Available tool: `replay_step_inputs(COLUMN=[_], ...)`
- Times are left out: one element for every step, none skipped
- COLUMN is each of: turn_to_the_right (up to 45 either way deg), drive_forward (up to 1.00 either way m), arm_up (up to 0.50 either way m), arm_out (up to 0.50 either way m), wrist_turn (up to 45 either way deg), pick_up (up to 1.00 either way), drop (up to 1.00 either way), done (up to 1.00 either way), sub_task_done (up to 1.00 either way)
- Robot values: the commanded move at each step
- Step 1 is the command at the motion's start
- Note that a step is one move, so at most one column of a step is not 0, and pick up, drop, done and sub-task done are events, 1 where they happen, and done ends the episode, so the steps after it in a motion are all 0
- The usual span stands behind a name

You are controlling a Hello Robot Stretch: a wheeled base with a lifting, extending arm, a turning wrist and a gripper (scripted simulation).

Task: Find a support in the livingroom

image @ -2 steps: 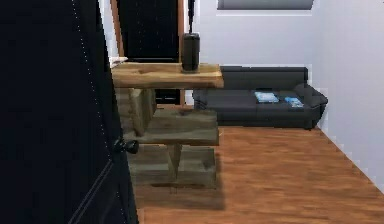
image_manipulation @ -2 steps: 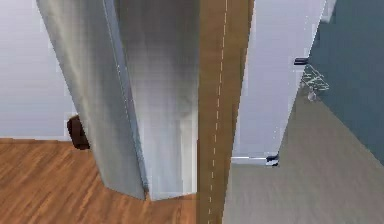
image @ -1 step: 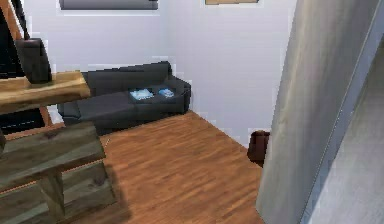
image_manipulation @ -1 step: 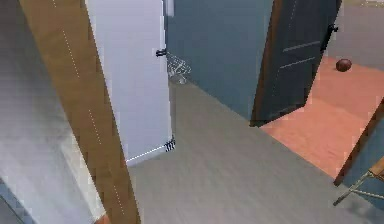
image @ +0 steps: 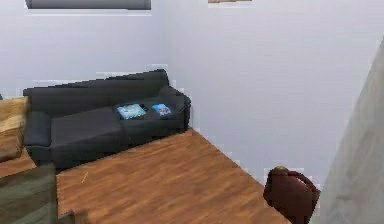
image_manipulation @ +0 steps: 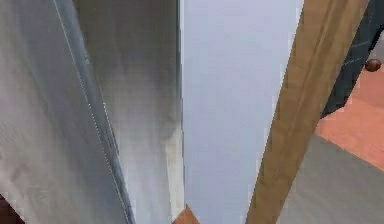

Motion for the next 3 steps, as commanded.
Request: replay_step_inputs(turn_to_the_right=[-45.0,-30.0,0.0], drive_forward=[0.0,0.0,0.0], arm_up=[0.0,0.0,0.0], arm_out=[0.0,0.0,0.0], wrist_turn=[0.0,0.0,0.0], pick_up=[0.0,0.0,0.0], drop=[0.0,0.0,0.0], done=[0.0,0.0,1.0], sub_task_done=[0.0,0.0,0.0])
